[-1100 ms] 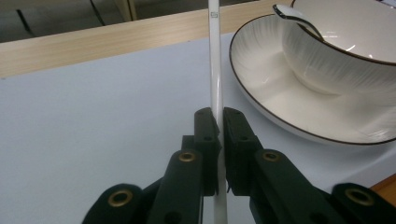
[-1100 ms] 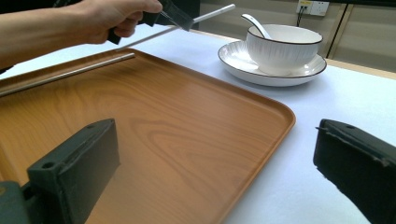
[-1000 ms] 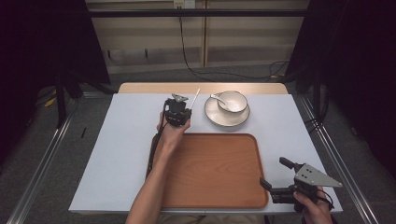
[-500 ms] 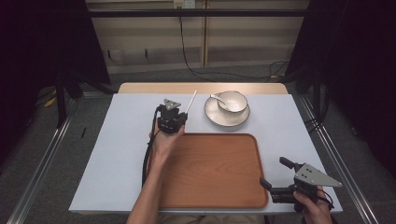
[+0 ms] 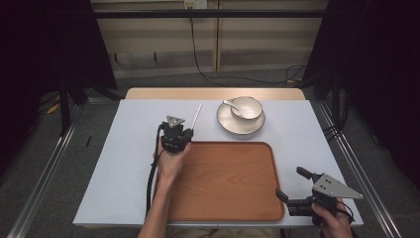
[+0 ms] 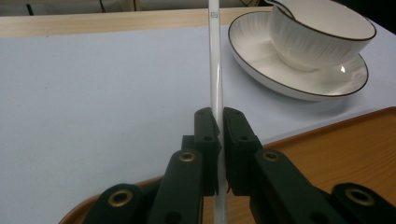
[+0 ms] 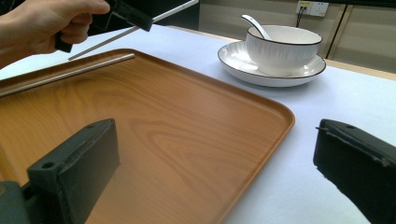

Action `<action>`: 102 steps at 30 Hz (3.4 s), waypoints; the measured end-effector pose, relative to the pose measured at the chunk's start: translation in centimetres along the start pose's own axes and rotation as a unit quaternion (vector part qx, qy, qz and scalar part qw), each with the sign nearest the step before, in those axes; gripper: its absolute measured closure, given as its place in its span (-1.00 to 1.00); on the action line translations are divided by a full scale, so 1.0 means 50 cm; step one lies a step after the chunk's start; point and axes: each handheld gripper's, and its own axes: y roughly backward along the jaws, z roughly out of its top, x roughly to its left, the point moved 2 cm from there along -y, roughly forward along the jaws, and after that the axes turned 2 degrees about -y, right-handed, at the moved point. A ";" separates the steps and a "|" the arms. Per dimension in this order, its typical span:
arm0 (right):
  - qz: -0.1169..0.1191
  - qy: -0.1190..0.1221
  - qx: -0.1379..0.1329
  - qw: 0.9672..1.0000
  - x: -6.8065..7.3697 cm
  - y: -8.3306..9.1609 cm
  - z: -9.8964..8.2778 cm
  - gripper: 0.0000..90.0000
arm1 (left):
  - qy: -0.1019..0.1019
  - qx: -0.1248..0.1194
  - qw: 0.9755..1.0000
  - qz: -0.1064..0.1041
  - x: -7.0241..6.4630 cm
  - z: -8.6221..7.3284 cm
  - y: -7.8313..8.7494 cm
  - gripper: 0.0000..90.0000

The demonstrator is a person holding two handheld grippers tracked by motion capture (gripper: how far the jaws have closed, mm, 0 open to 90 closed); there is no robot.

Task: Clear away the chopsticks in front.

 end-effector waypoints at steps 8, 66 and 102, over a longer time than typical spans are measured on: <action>0.002 0.002 -0.005 1.000 0.001 0.001 0.002 -1.00 | 0.019 0.003 1.000 0.012 0.011 -0.030 0.021 0.90; 0.002 0.007 0.002 1.000 0.003 -0.002 0.000 -1.00 | 0.078 0.036 0.994 0.064 -0.010 -0.173 0.127 0.90; 0.010 0.007 0.000 1.000 0.005 -0.005 0.001 -1.00 | 0.052 0.056 0.996 0.055 -0.012 -0.179 0.124 0.86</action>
